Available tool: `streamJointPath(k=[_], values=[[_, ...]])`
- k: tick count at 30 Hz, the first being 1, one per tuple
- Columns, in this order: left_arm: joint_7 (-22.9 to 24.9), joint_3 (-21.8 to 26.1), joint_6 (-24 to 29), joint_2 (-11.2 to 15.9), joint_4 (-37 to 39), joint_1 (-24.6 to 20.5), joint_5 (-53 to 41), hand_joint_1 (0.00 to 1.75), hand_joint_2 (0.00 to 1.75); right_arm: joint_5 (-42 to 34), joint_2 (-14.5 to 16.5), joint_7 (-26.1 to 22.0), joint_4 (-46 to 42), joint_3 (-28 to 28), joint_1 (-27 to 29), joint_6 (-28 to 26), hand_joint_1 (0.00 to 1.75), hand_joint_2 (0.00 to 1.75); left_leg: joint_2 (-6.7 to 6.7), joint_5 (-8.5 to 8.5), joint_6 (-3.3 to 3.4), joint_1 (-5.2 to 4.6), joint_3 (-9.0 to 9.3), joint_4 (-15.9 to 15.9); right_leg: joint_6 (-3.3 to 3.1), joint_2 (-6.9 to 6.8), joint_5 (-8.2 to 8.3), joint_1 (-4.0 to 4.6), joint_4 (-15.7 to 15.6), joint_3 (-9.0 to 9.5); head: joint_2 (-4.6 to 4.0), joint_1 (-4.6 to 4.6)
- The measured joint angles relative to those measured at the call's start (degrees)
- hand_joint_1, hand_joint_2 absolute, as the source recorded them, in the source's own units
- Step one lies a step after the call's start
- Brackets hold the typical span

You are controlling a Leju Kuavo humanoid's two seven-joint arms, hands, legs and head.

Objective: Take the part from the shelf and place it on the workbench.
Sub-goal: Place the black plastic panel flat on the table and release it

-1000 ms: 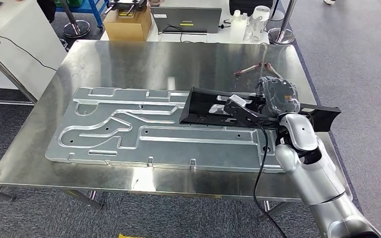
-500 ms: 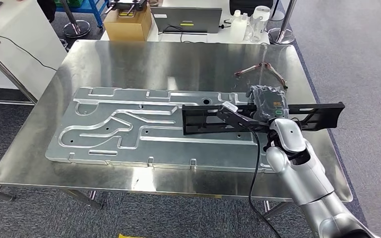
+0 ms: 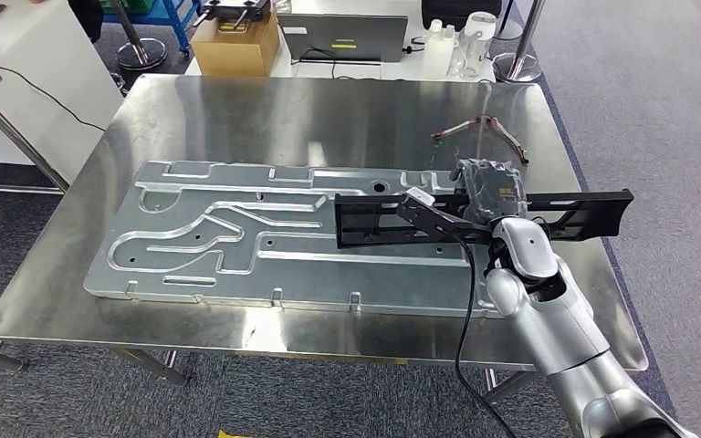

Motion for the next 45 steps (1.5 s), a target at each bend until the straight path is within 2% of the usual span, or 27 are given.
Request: streamJointPath(k=[1,4,8,31,40,45], values=[[0.0,0.0,0.0,0.0,0.0,0.0,0.0,0.0,1.75,0.0,0.1,-0.1,0.4,0.0,-0.2,-0.1,0.0,0.0,0.01,0.0,0.0,0.0,0.02,0.0,0.01,0.01,0.0,0.0,0.0,0.01,-0.01,0.0],[0.1,0.0,0.2,0.0,0.1,-0.1,0.0,0.0,1.75,0.1,0.5,-0.7,2.7,0.0,-1.3,-0.3,0.0,0.0,0.05,-0.03,-0.03,0.0,0.15,0.0,0.01,0.05,0.01,0.0,0.0,0.13,-0.01,0.0],[0.6,0.0,0.1,0.1,0.4,-0.3,0.3,0.0,0.0,0.9,0.9,-1.5,6.1,-0.1,-3.0,-1.2,0.0,0.0,0.15,-0.12,-0.06,0.0,0.34,0.0,0.01,0.15,0.0,0.02,0.0,0.42,0.0,0.0],[1.0,1.6,-0.4,0.3,1.9,-0.5,0.2,0.0,0.0,4.7,0.7,-3.6,16.0,-1.2,-7.2,-4.7,0.0,0.0,0.4,-0.25,-0.03,-0.01,0.93,0.0,0.02,0.3,-0.04,0.01,0.0,0.96,0.01,0.0],[1.1,2.7,-0.9,0.3,1.9,-0.5,0.0,0.0,0.0,11.9,-0.3,-3.1,16.0,-0.8,-8.1,-9.8,0.0,0.0,0.37,-0.28,0.0,-0.01,0.9,0.0,0.1,0.27,-0.09,-0.03,-0.1,1.0,0.01,0.0],[1.5,2.7,-0.6,0.5,2.1,-0.4,0.0,0.0,0.0,13.0,-1.0,-2.7,19.2,-1.3,-11.5,-13.2,0.0,0.0,0.35,-0.25,0.04,-0.06,0.85,0.0,0.17,0.23,-0.05,-0.12,-0.1,1.0,-0.01,0.0]])
